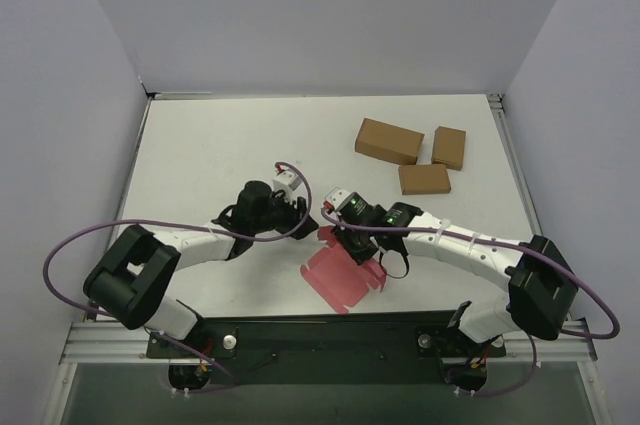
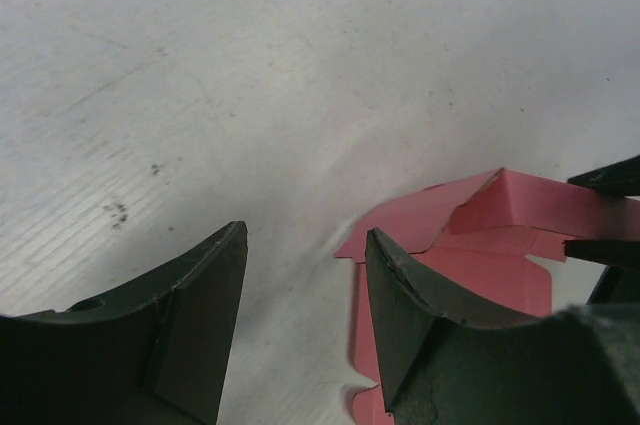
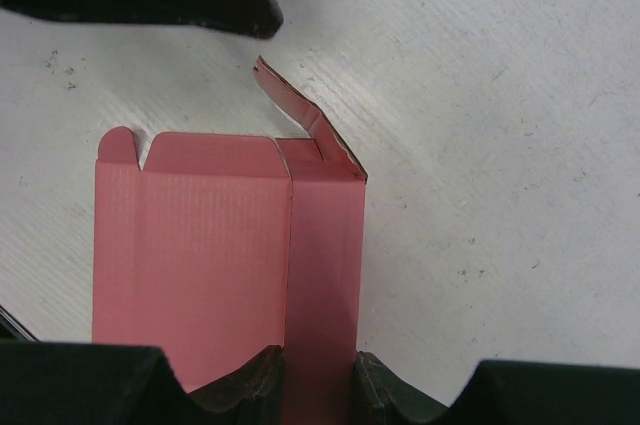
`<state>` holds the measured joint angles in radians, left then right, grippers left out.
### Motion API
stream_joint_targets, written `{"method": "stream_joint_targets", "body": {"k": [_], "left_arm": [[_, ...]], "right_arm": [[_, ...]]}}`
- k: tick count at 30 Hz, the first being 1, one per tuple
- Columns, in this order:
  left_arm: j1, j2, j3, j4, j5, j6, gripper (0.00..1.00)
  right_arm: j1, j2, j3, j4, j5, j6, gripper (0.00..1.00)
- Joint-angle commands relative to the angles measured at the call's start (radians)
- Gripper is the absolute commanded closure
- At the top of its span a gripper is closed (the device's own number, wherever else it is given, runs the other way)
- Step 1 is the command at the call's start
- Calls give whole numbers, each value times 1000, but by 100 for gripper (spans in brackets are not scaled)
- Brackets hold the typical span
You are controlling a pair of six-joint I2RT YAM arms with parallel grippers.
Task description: Fold the paper box
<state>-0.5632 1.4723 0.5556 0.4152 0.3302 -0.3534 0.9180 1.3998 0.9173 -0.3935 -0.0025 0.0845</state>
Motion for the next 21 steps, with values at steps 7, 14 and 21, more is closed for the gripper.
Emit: {"method": "stream_joint_targets", "body": {"k": [7,14,21], "left_arm": [[-118,60,93,27,70,142,44],[-161,48,83,19,72,154,46],[-175,52,44,62,72,157,49]], "right_arm": [[5,13,35,-25,45,4,83],[2,11,34,-24,53,6,83],[2,11,31,-21,53,4,83]]}}
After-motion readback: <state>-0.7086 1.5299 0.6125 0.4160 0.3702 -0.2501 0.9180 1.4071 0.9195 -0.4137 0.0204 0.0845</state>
